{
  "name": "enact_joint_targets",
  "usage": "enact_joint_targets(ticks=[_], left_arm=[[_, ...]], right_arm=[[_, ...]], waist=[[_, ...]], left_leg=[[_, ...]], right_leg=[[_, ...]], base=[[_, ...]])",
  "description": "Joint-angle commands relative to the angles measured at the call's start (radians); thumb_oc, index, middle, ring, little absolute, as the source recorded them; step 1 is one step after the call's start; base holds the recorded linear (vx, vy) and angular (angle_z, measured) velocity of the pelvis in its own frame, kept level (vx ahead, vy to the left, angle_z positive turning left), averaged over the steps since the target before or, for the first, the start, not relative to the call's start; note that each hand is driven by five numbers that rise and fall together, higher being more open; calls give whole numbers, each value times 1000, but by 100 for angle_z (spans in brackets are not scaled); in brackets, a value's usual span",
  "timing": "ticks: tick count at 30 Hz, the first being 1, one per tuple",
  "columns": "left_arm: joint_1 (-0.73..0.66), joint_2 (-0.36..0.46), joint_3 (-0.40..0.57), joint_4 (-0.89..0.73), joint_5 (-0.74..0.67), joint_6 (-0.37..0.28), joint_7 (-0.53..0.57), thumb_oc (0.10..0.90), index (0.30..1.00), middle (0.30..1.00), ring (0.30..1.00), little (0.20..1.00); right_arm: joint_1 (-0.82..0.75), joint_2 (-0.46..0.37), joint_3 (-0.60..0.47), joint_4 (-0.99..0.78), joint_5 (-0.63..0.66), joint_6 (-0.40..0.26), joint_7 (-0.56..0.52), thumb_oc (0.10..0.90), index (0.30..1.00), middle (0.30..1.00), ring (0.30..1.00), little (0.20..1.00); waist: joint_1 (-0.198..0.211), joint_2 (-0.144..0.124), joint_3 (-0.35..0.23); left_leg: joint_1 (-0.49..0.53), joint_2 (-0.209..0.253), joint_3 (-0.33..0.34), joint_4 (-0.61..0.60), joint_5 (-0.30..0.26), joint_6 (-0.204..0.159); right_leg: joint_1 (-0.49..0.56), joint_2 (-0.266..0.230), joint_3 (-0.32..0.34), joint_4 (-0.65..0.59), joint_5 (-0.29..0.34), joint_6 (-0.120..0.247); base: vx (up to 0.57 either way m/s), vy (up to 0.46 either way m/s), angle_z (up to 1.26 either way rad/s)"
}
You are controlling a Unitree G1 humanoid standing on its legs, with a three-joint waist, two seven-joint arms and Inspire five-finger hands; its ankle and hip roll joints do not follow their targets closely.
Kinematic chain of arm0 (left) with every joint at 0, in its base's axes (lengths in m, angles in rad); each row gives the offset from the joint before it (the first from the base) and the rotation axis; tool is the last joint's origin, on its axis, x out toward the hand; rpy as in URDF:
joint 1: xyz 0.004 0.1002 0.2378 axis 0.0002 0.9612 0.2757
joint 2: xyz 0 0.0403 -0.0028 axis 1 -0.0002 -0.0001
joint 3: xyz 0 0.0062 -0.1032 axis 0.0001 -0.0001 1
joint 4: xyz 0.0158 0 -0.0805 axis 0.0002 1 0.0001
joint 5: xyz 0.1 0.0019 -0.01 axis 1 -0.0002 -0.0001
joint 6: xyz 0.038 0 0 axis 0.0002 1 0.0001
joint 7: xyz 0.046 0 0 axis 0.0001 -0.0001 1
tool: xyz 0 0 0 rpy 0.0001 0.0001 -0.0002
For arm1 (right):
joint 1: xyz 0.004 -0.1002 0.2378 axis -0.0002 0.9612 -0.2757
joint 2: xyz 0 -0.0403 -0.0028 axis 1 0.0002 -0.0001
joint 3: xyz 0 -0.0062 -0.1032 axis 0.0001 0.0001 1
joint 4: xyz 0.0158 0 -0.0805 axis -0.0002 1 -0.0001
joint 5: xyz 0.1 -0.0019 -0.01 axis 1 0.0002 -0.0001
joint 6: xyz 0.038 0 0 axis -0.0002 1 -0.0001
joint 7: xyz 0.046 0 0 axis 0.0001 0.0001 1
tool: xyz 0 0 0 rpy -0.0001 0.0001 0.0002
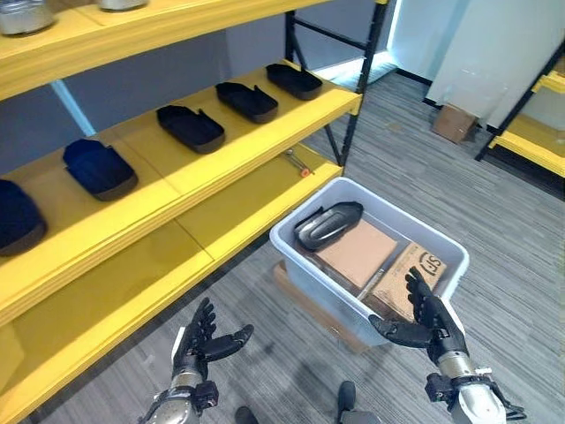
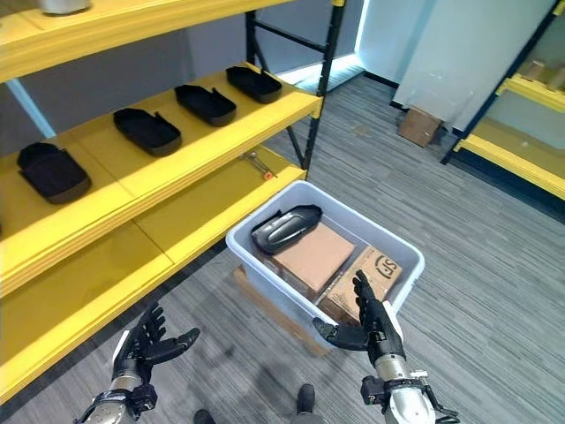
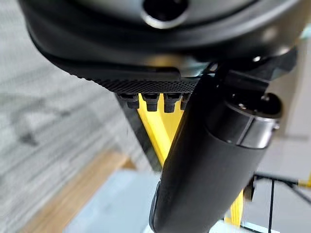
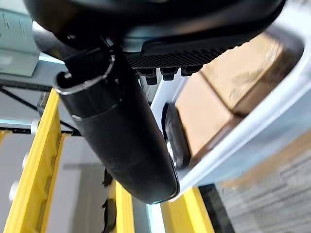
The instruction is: Move parts from the plastic box to the shelf.
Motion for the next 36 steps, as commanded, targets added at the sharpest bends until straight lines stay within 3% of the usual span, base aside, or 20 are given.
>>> enact_joint_targets(ticks=[1, 4, 7, 8, 9, 10, 12, 13, 15, 16, 18, 20, 21, 23, 26, 28, 30, 33, 36], left_arm=[[-60, 35, 35, -103, 22, -89, -19, 900, 1000, 1000, 1000, 1000], [-89, 36, 7, -99, 18, -91, -23, 900, 1000, 1000, 1000, 1000], [-92, 34, 2, -96, 15, -93, -26, 900, 1000, 1000, 1000, 1000], [-114, 31, -17, -90, 13, -95, -26, 900, 1000, 1000, 1000, 1000], [-127, 28, -26, -83, 7, -95, -22, 900, 1000, 1000, 1000, 1000], [-131, 26, -27, -84, -5, -96, -19, 900, 1000, 1000, 1000, 1000], [-142, 10, -33, -82, -66, -96, -22, 900, 1000, 1000, 1000, 1000], [-147, 5, -35, -86, -81, -95, -19, 900, 1000, 1000, 1000, 1000], [-143, -2, -26, -98, -69, -93, -16, 900, 1000, 1000, 1000, 1000], [-136, -3, -19, -107, -66, -95, -11, 900, 1000, 1000, 1000, 1000], [-126, -7, -4, -110, -18, -109, 22, 900, 1000, 1000, 1000, 1000], [-125, -9, -2, -109, -9, -112, 24, 900, 1000, 1000, 1000, 1000], [-134, -17, -3, -99, -5, -119, 35, 900, 1000, 1000, 1000, 1000], [-145, -20, -4, -96, 0, -121, 45, 900, 1000, 1000, 1000, 1000], [-159, -28, 1, -90, -15, -141, 61, 900, 1000, 1000, 1000, 1000], [-166, -30, -3, -86, -16, -144, 61, 900, 1000, 1000, 1000, 1000], [-174, -25, -5, -84, -18, -146, 67, 900, 1000, 1000, 1000, 1000], [-227, -6, -24, -83, -33, -156, 89, 900, 1000, 1000, 1000, 1000], [-252, 8, -30, -88, -32, -157, 100, 900, 1000, 1000, 1000, 1000]], right_arm=[[-72, -14, -37, -141, 23, -111, -2, 900, 1000, 1000, 1000, 1000], [-83, -30, -36, -147, 31, -126, -12, 900, 1000, 1000, 1000, 1000], [-83, -34, -38, -152, 31, -127, -14, 900, 1000, 1000, 1000, 1000], [-82, -37, -38, -166, 40, -143, -25, 900, 1000, 1000, 1000, 1000], [-79, -41, -38, -165, 41, -151, -33, 900, 1000, 1000, 1000, 1000], [-78, -46, -35, -167, 43, -151, -37, 900, 1000, 1000, 1000, 1000], [-82, -61, -31, -173, 32, -152, -47, 900, 1000, 1000, 1000, 1000], [-83, -64, -32, -175, 34, -155, -49, 900, 1000, 1000, 1000, 1000], [-84, -66, -37, -167, 25, -151, -55, 900, 1000, 1000, 1000, 1000], [-85, -69, -34, -166, 21, -151, -57, 900, 1000, 1000, 1000, 1000], [-93, -75, -24, -154, 21, -160, -66, 900, 1000, 1000, 1000, 1000], [-94, -80, -24, -151, 17, -161, -66, 900, 1000, 1000, 1000, 1000], [-102, -88, -22, -142, 9, -163, -68, 900, 1000, 1000, 1000, 1000], [-111, -90, -19, -137, -5, -163, -76, 900, 1000, 1000, 1000, 1000], [-145, -85, 14, -124, -12, -166, -75, 900, 1000, 1000, 1000, 1000], [-149, -80, 16, -117, -9, -167, -76, 900, 1000, 1000, 1000, 1000], [-153, -77, 19, -115, -8, -166, -79, 900, 1000, 1000, 1000, 1000], [-178, -60, 40, -120, 8, -159, -90, 900, 1000, 1000, 1000, 1000], [-191, -55, 54, -114, 4, -153, -98, 900, 1000, 1000, 1000, 1000]], waist=[[18, 33, -30], [-4, 68, -28], [-6, 75, -26], [-21, 85, -11], [-16, 86, 4], [-10, 84, 23], [5, 71, 51], [10, 59, 61], [34, 48, 70], [45, 47, 75], [81, 64, 100], [88, 76, 108], [100, 90, 123], [104, 98, 128], [113, 121, 118], [109, 120, 115], [111, 114, 116], [101, 87, 104], [94, 67, 98]], left_leg=[[63, 50, -67, 16, -130, -24], [58, 113, -59, 51, -103, -54], [56, 124, -58, 62, -102, -59], [17, 187, -64, 194, -73, -76], [-16, 223, -95, 283, -15, -88], [-52, 243, -152, 386, 4, -87], [-114, 233, -255, 531, 26, -65], [-149, 203, -269, 529, 40, -37], [-234, 126, -332, 466, 3, -12], [-251, 125, -367, 414, 17, -14], [-273, 131, -440, 137, 144, -45], [-276, 132, -442, 58, 182, -56], [-302, 120, -435, -7, 202, -83], [-312, 113, -437, -9, 201, -88], [-263, 125, -455, -9, 195, -97], [-253, 128, -431, 2, 189, -97], [-242, 123, -419, 14, 176, -91], [-249, 95, -379, 76, 107, -59], [-272, 75, -343, 116, 66, -39]], right_leg=[[-40, -46, 39, 66, -65, 67], [-43, 14, 66, 104, -128, 28], [-45, 25, 71, 112, -140, 20], [-33, 77, 90, 127, -189, -22], [-22, 107, 99, 127, -203, -47], [-12, 132, 108, 127, -213, -72], [12, 154, 134, 124, -225, -105], [7, 153, 145, 117, -215, -117], [20, 150, 178, 97, -211, -102], [23, 156, 203, 93, -208, -97], [25, 172, 257, 104, -219, -89], [23, 182, 272, 111, -222, -90], [38, 192, 299, 126, -239, -92], [45, 197, 312, 134, -252, -89], [68, 203, 385, 138, -286, -83], [80, 190, 393, 127, -285, -78], [92, 173, 403, 117, -284, -70], [88, 105, 438, 99, -269, -37], [56, 68, 457, 88, -249, -11]], base=[[30, -199, -8], [33, -235, -4], [24, -169, -4], [66, -450, -6], [78, -571, 0], [54, -362, -35], [16, -257, -52], [-28, -152, -65], [40, -42, -73], [125, 35, -76], [181, 121, -104], [188, 111, -107], [206, 106, -90], [177, 123, -82], [193, 231, -77], [152, 216, -122], [124, 176, -133], [133, 248, -28], [78, 243, -47]])
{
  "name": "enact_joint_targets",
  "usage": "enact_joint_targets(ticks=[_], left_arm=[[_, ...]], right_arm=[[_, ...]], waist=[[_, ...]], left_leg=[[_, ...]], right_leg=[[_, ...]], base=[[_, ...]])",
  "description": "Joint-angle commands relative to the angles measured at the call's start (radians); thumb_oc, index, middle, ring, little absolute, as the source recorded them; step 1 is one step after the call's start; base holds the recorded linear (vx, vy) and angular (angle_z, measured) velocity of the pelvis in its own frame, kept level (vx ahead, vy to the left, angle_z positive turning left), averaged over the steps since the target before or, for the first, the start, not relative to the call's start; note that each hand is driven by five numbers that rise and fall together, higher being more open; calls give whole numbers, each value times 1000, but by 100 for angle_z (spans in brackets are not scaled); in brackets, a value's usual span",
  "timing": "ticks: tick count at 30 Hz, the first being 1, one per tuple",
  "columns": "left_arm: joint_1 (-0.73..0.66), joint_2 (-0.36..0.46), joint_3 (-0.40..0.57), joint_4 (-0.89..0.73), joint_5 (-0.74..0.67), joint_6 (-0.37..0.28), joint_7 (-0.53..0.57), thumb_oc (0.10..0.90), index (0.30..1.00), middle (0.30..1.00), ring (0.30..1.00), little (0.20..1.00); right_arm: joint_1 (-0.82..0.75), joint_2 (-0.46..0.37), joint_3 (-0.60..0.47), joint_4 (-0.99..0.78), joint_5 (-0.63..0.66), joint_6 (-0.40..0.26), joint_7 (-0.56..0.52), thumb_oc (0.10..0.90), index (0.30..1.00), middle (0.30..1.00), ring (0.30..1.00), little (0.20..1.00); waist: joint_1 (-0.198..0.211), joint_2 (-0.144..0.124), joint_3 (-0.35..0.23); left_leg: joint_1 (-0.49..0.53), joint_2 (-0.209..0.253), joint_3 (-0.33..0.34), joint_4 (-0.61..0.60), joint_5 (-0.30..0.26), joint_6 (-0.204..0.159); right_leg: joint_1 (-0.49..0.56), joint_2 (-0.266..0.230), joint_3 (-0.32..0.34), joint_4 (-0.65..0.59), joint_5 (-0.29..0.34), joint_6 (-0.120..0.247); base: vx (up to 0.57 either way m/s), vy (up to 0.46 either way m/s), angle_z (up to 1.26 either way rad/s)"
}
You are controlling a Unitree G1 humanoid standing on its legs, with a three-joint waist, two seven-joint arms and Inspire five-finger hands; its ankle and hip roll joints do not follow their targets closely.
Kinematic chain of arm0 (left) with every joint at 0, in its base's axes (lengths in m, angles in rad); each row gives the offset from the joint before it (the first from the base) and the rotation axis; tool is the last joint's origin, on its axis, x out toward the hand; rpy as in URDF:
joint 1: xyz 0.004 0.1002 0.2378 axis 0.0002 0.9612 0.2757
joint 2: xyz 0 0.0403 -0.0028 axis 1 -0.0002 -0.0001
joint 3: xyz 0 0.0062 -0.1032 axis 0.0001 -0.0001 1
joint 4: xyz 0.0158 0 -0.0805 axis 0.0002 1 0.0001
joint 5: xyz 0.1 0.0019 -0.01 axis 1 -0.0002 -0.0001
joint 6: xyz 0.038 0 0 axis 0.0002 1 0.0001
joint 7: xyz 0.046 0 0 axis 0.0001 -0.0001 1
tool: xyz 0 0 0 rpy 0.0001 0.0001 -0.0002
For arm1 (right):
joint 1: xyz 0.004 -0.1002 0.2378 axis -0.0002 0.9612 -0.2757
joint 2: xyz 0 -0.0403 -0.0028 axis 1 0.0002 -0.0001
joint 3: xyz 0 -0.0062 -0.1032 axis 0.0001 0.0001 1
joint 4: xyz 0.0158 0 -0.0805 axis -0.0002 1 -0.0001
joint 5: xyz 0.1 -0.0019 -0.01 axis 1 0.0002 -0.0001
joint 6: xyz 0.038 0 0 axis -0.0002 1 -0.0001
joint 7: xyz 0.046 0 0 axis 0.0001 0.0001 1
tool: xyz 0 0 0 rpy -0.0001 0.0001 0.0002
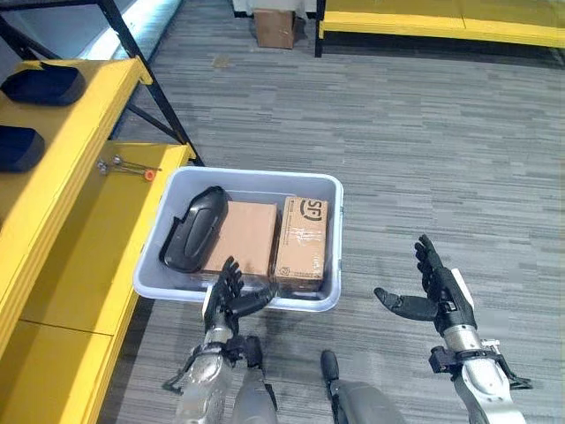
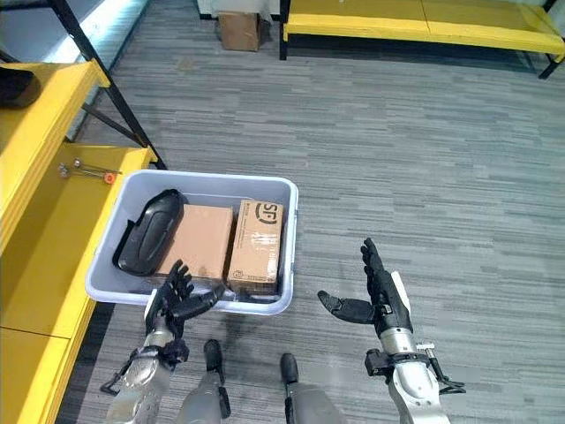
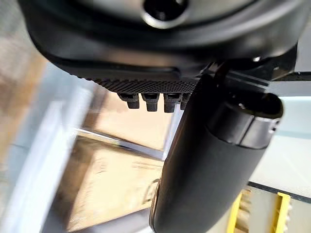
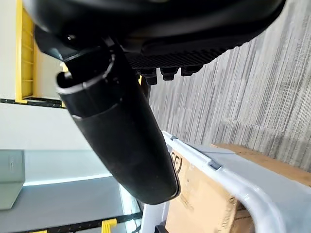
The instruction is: Move parts from the plastic box to the shelf.
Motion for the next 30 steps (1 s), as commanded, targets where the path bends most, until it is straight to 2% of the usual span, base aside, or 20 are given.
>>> enact_joint_targets(ticks=[1, 2, 5, 8, 9, 12, 14, 18, 22, 23, 24, 26, 27, 28, 29, 30], left_arm=[[22, 104, 23, -134, 11, -109, 25, 900, 1000, 1000, 1000, 1000], [21, 104, 23, -134, 11, -109, 25, 900, 1000, 1000, 1000, 1000], [0, 111, 13, -136, 11, -100, 33, 900, 1000, 1000, 1000, 1000], [-3, 112, 13, -140, 9, -98, 34, 900, 1000, 1000, 1000, 1000], [-1, 113, 13, -143, 7, -96, 34, 900, 1000, 1000, 1000, 1000], [-1, 113, 13, -144, 6, -93, 32, 900, 1000, 1000, 1000, 1000], [-9, 122, 11, -147, 7, -88, 25, 900, 1000, 1000, 1000, 1000], [-10, 134, 6, -152, 14, -82, 14, 900, 1000, 1000, 1000, 1000], [-13, 157, -2, -162, 34, -75, -3, 900, 1000, 1000, 1000, 1000], [-18, 177, 1, -171, 52, -79, 0, 900, 1000, 1000, 1000, 1000], [-17, 186, 10, -174, 50, -80, -1, 900, 1000, 1000, 1000, 1000], [-8, 195, 23, -173, 44, -81, -6, 900, 1000, 1000, 1000, 1000], [-11, 198, 27, -170, 45, -83, -5, 900, 1000, 1000, 1000, 1000], [-14, 195, 35, -159, 41, -84, 1, 900, 1000, 1000, 1000, 1000], [-14, 195, 35, -159, 41, -84, 1, 900, 1000, 1000, 1000, 1000], [-18, 183, 33, -153, 55, -85, 4, 900, 1000, 1000, 1000, 1000]], right_arm=[[-46, 19, 13, -115, 2, -92, -9, 900, 1000, 1000, 1000, 1000], [-46, 19, 13, -115, 2, -92, -9, 900, 1000, 1000, 1000, 1000], [-64, 25, 28, -114, 1, -82, -8, 900, 1000, 1000, 1000, 1000], [-72, 23, 32, -113, -3, -80, -5, 900, 1000, 1000, 1000, 1000], [-78, 20, 35, -118, -7, -79, -4, 900, 1000, 1000, 1000, 1000], [-82, 18, 36, -121, -10, -80, -2, 900, 1000, 1000, 1000, 1000], [-107, 6, 36, -129, -24, -80, -5, 900, 1000, 1000, 1000, 1000], [-125, -1, 38, -140, -32, -84, -4, 900, 1000, 1000, 1000, 1000], [-160, -29, 48, -166, -76, -84, -2, 900, 1000, 1000, 1000, 1000], [-210, -55, 67, -166, -112, -85, -10, 900, 1000, 1000, 1000, 1000], [-251, -73, 89, -165, -133, -84, -13, 900, 1000, 1000, 1000, 1000], [-319, -108, 121, -157, -172, -81, -12, 900, 1000, 1000, 1000, 1000], [-345, -122, 125, -151, -179, -80, -16, 900, 1000, 1000, 1000, 1000], [-349, -152, 118, -169, -218, -79, -15, 900, 1000, 1000, 1000, 1000], [-349, -152, 118, -169, -218, -79, -15, 900, 1000, 1000, 1000, 1000], [-383, -194, 119, -179, -257, -81, -9, 900, 1000, 1000, 1000, 1000]], waist=[[34, -77, -110], [35, -79, -111], [32, -116, -116], [33, -125, -119], [34, -136, -119], [38, -139, -126], [46, -153, -129], [51, -163, -124], [60, -168, -115], [73, -165, -104], [93, -166, -98], [100, -175, -87], [97, -176, -77], [94, -184, -55], [94, -184, -55], [94, -187, -56]], left_leg=[[-114, -30, 19, 103, -7, 20], [-115, -31, 21, 105, -8, 21], [-144, -58, 55, 138, -55, 44], [-151, -63, 58, 147, -67, 49], [-154, -72, 58, 155, -80, 53], [-161, -72, 59, 159, -82, 54], [-178, -81, 64, 175, -101, 60], [-186, -93, 61, 199, -127, 71], [-167, -107, 67, 163, -130, 86], [-147, -107, 80, 128, -124, 90], [-134, -101, 102, 114, -127, 87], [-106, -94, 120, 94, -131, 77], [-101, -90, 118, 97, -131, 74], [-95, -94, 97, 108, -133, 73], [-95, -94, 97, 108, -133, 73], [-103, -97, 78, 93, -117, 67]], right_leg=[[76, -194, 50, -19, -100, 114], [74, -196, 52, -20, -100, 115], [30, -236, 47, -21, -65, 149], [27, -244, 37, -22, -57, 155], [31, -255, 25, -25, -49, 161], [26, -258, 19, -28, -39, 164], [24, -276, -5, -33, -8, 180], [27, -292, -29, -23, 4, 189], [-11, -304, -64, 34, 88, 212], [-50, -308, -137, 77, 127, 205], [-66, -320, -231, 71, 129, 195], [-94, -307, -309, 22, 122, 187], [-114, -290, -294, 11, 112, 183], [-113, -274, -240, -2, 76, 170], [-112, -275, -240, -2, 76, 170], [-104, -265, -234, -15, 61, 158]], base=[[43, 129, -41], [37, 162, -30], [65, 183, -13], [43, 58, 6], [39, 42, 3], [39, 30, 3], [45, 44, 2], [31, 58, 1], [-3, 90, 0], [-47, 139, -3], [-49, 117, -21], [14, 28, -63], [72, -50, -64], [57, -52, -18], [68, -110, 36], [37, -149, 56]])
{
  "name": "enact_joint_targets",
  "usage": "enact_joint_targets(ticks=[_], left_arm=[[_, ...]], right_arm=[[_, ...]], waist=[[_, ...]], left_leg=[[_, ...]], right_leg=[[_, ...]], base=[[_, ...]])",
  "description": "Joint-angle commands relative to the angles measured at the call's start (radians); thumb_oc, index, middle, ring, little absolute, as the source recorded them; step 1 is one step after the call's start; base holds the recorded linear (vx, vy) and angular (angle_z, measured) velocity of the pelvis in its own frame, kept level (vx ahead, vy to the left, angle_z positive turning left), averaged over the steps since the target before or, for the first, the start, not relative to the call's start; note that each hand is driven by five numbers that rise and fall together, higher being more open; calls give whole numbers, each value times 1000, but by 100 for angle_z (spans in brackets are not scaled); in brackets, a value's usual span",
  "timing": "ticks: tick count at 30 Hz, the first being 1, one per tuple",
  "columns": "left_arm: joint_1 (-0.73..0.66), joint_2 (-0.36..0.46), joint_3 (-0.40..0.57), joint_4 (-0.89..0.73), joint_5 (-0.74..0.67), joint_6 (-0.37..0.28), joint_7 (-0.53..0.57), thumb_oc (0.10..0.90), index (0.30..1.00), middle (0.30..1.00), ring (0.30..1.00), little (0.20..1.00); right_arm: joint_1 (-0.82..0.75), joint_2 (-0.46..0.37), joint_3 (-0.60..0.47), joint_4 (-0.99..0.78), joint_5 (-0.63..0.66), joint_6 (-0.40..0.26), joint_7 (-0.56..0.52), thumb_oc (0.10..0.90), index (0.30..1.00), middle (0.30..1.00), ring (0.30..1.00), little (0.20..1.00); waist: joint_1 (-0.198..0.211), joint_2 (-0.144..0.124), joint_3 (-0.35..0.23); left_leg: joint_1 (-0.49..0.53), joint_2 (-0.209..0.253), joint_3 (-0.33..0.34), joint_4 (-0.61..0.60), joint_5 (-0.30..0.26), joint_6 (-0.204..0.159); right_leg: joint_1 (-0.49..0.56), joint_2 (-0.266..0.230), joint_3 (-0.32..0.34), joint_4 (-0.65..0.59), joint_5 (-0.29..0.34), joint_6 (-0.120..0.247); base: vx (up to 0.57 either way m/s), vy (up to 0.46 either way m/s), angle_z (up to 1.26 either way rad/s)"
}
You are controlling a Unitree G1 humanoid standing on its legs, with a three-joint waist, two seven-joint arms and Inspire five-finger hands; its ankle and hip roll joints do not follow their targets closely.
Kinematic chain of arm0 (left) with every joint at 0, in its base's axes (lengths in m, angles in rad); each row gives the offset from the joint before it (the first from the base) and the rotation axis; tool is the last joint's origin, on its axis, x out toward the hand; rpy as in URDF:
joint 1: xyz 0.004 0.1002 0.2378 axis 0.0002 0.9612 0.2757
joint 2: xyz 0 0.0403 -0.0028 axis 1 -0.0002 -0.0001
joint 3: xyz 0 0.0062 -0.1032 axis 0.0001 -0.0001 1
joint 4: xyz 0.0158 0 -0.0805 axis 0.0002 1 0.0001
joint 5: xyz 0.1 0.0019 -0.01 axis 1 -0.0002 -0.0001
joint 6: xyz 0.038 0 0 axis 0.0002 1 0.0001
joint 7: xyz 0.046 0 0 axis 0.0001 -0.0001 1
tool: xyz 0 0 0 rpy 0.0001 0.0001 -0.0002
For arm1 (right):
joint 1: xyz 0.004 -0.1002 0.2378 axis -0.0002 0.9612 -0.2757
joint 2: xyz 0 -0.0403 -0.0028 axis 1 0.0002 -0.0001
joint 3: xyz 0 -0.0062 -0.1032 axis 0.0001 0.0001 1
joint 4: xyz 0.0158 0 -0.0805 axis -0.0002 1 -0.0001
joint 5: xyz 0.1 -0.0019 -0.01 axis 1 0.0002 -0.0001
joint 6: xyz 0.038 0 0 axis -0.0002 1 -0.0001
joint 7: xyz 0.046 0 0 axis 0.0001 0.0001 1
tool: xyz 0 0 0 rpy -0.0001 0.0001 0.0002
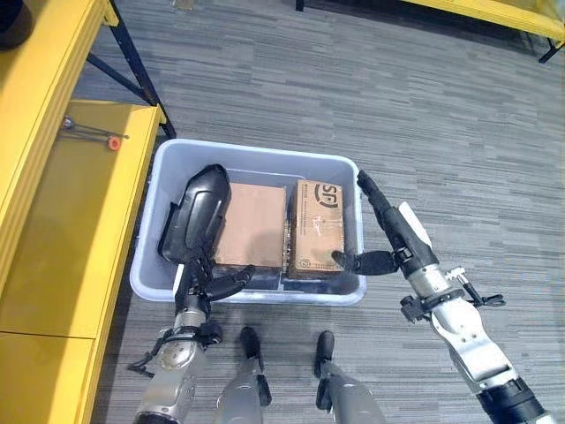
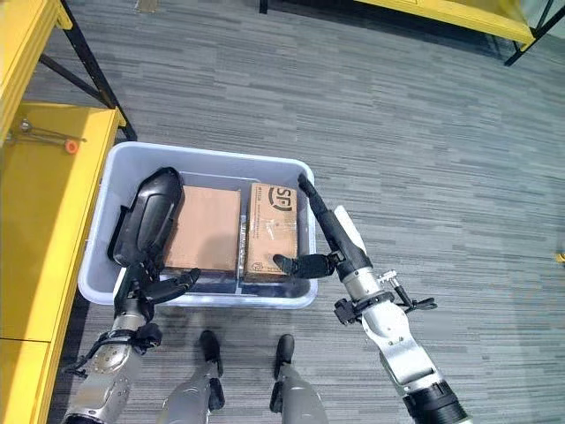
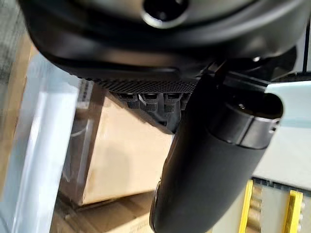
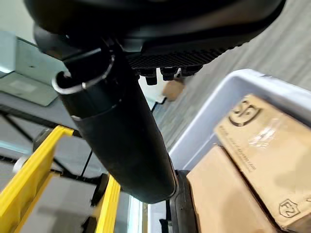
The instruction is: Move parts from the plastic box to the shelf.
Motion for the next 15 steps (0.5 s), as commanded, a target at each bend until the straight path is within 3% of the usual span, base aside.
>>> enact_joint_targets(ticks=[1, 8, 11, 12, 14, 15], left_arm=[[-30, -3, 15, -112, 44, -87, -13, 900, 1000, 1000, 1000, 1000], [12, 1, -23, -147, 22, -65, -47, 900, 1000, 1000, 1000, 1000], [41, 24, -15, -170, -1, -70, -49, 900, 1000, 1000, 1000, 1000], [40, 22, -11, -170, -1, -70, -49, 900, 1000, 1000, 1000, 1000], [59, 40, 7, -183, -8, -73, -38, 900, 1000, 1000, 1000, 1000], [63, 46, 13, -188, -7, -76, -34, 900, 1000, 1000, 1000, 1000]], right_arm=[[-133, -81, -57, -89, -64, -85, -37, 900, 1000, 1000, 1000, 1000], [-476, -168, 116, -27, -152, -53, -42, 900, 1000, 1000, 1000, 1000], [-729, -239, 272, 57, -209, -32, -36, 900, 1000, 1000, 1000, 1000], [-738, -237, 279, 62, -209, -34, -38, 900, 1000, 1000, 1000, 1000], [-959, -279, 424, 131, -265, -22, -37, 900, 1000, 1000, 1000, 1000], [-991, -285, 448, 150, -279, -19, -41, 900, 1000, 1000, 1000, 1000]], waist=[[26, 6, -20], [69, 2, -11], [109, -4, 10], [106, -3, 9], [146, -7, 38], [156, -8, 47]], left_leg=[[18, 83, -56, 22, -48, -68], [-5, 114, -91, 12, -14, -96], [-14, 126, -101, 22, -13, -106], [-19, 126, -101, 21, -9, -105], [-54, 130, -122, 48, -9, -111], [-65, 131, -127, 54, -7, -113]], right_leg=[[20, -72, 10, 40, -43, 86], [35, -45, -27, 41, -76, 67], [36, -36, -38, 57, -97, 59], [31, -36, -38, 56, -94, 59], [19, -28, -54, 79, -109, 50], [14, -27, -60, 87, -113, 49]], base=[[46, -237, 69], [7, -136, 24], [-8, -92, 7], [-45, -115, 16], [-66, -118, 28], [-62, -116, 23]])
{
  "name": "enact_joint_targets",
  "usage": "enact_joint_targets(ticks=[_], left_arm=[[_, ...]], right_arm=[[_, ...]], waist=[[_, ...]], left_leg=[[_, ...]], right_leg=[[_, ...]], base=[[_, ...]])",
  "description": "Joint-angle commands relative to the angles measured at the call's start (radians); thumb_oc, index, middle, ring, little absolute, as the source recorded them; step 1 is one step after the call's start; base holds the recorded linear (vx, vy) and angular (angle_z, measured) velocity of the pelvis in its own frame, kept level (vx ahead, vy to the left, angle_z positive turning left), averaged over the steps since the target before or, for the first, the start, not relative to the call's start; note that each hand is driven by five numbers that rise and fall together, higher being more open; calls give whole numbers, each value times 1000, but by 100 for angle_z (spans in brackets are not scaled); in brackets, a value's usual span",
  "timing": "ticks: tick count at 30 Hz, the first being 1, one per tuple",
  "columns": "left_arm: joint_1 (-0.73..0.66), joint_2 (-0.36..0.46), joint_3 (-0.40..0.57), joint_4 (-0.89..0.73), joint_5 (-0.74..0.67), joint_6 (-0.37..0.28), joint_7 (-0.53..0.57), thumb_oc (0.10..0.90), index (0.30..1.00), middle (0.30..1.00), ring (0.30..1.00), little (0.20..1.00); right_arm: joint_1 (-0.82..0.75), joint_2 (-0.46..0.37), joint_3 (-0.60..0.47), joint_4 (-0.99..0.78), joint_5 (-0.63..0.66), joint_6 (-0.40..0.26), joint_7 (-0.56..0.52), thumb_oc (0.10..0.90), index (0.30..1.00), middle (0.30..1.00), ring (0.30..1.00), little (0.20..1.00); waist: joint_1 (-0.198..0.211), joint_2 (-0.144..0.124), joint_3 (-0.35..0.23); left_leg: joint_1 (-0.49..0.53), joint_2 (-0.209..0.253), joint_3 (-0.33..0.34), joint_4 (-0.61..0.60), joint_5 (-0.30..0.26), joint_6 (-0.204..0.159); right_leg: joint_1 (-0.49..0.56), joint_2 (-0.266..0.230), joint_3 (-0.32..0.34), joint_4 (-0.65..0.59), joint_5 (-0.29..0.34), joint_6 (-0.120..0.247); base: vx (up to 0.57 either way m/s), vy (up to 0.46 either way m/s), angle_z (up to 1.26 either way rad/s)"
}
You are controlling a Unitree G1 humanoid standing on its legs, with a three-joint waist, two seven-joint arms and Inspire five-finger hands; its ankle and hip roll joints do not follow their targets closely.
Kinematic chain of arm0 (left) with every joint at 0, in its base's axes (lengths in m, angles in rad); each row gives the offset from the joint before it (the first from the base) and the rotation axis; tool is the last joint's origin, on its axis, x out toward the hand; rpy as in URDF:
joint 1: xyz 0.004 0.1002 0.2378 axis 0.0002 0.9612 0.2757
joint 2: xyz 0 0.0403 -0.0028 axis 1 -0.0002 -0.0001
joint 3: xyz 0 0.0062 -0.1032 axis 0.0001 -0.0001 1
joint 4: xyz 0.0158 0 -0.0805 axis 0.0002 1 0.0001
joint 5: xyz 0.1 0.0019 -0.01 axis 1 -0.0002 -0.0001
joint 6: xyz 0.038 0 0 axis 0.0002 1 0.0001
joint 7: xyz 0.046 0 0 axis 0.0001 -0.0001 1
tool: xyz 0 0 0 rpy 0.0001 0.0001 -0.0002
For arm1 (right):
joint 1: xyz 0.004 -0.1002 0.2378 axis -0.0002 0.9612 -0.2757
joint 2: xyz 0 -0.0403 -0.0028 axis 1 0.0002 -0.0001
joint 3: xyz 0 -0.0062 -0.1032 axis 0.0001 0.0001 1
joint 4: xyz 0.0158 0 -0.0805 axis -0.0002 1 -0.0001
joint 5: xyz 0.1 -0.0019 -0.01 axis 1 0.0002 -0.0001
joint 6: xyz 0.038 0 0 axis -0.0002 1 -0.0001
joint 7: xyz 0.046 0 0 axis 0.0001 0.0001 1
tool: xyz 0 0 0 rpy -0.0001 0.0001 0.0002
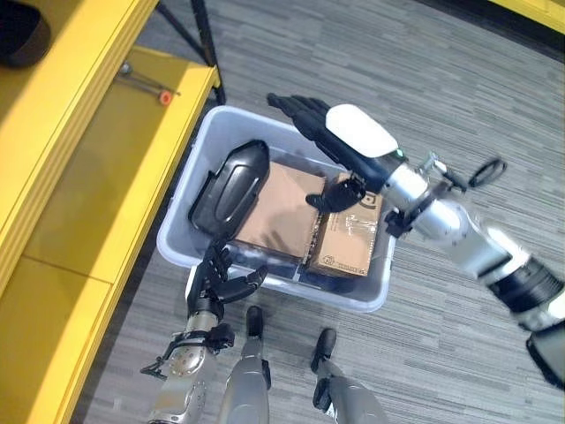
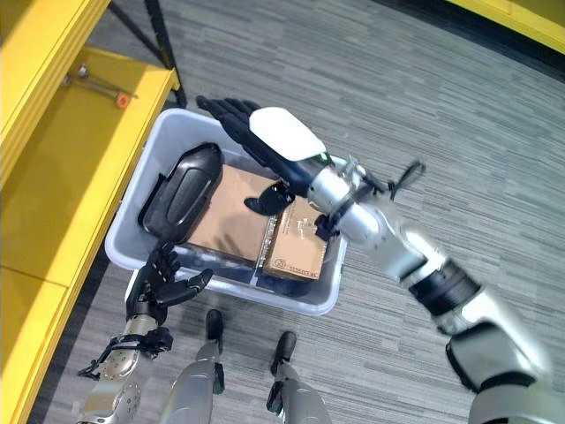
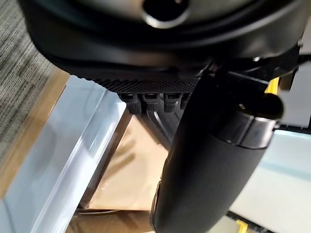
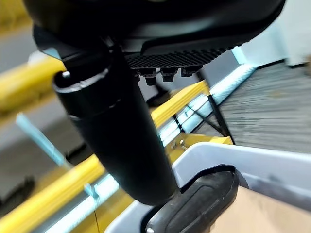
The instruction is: Move parts from the plastic box to the shelf.
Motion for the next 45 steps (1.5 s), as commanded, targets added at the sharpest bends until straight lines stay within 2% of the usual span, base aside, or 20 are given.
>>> enact_joint_targets(ticks=[1, 4, 7, 9, 17, 28, 40, 41, 44, 45], left_arm=[[46, 104, 34, -105, 2, -71, 8, 900, 1000, 1000, 1000, 1000], [57, 110, 54, -109, 7, -75, 20, 900, 1000, 1000, 1000, 1000], [61, 109, 55, -113, 5, -77, 24, 900, 1000, 1000, 1000, 1000], [66, 121, 56, -119, 7, -80, 27, 900, 1000, 1000, 1000, 1000], [60, 140, 70, -117, 15, -87, 56, 900, 1000, 1000, 1000, 1000], [58, 151, 77, -118, 19, -90, 74, 900, 1000, 1000, 1000, 1000], [54, 155, 76, -131, 21, -95, 92, 900, 1000, 1000, 1000, 1000], [52, 154, 75, -130, 19, -94, 93, 900, 1000, 1000, 1000, 1000], [49, 158, 69, -128, 19, -95, 97, 900, 1000, 1000, 1000, 1000], [50, 159, 70, -132, 16, -99, 98, 900, 1000, 1000, 1000, 1000]], right_arm=[[-137, -26, 10, -23, -82, -33, -47, 900, 1000, 1000, 1000, 1000], [-227, -55, 90, 6, -151, -26, -32, 900, 1000, 1000, 1000, 1000], [-260, -56, 117, 25, -155, -23, -28, 900, 1000, 1000, 1000, 1000], [-328, -86, 189, 65, -213, -16, -36, 900, 1000, 1000, 1000, 1000], [-426, -140, 284, 117, -308, 2, -53, 900, 1000, 1000, 1000, 1000], [-474, -172, 310, 149, -336, 19, -80, 900, 1000, 1000, 1000, 1000], [-497, -194, 331, 197, -360, 45, -109, 900, 1000, 1000, 1000, 1000], [-498, -196, 333, 203, -359, 46, -111, 900, 1000, 1000, 1000, 1000], [-505, -199, 339, 233, -352, 52, -117, 900, 1000, 1000, 1000, 1000], [-515, -196, 346, 256, -348, 55, -124, 900, 1000, 1000, 1000, 1000]], waist=[[34, -21, -10], [66, -19, 22], [77, -16, 35], [100, -13, 65], [128, -4, 116], [140, -4, 151], [135, 1, 151], [131, -3, 151], [126, -3, 151], [128, 0, 151]], left_leg=[[-24, 85, 0, 98, -80, -80], [-67, 87, -29, 122, -77, -85], [-90, 88, -43, 127, -68, -86], [-120, 89, -67, 138, -68, -89], [-194, 69, -128, 151, -60, -87], [-231, 52, -157, 164, -63, -81], [-291, 26, -170, 178, -75, -76], [-281, 24, -177, 177, -98, -83], [-294, 17, -175, 178, -103, -80], [-315, 14, -168, 179, -82, -71]], right_leg=[[-14, -95, 44, 133, -96, 73], [-39, -88, 19, 166, -115, 67], [-55, -86, 7, 180, -119, 63], [-78, -79, -6, 215, -141, 59], [-140, -74, -42, 298, -187, 43], [-168, -79, -63, 340, -208, 39], [-198, -83, -78, 335, -214, 39], [-189, -82, -66, 335, -232, 46], [-194, -85, -65, 324, -229, 49], [-209, -86, -78, 317, -209, 45]], base=[[-65, -122, 21], [-47, -86, 15], [-34, -57, 28], [-26, -79, 23], [-8, -50, 27], [12, -12, 13], [32, -4, 6], [94, -28, 4], [34, 4, 6], [24, 7, 7]])
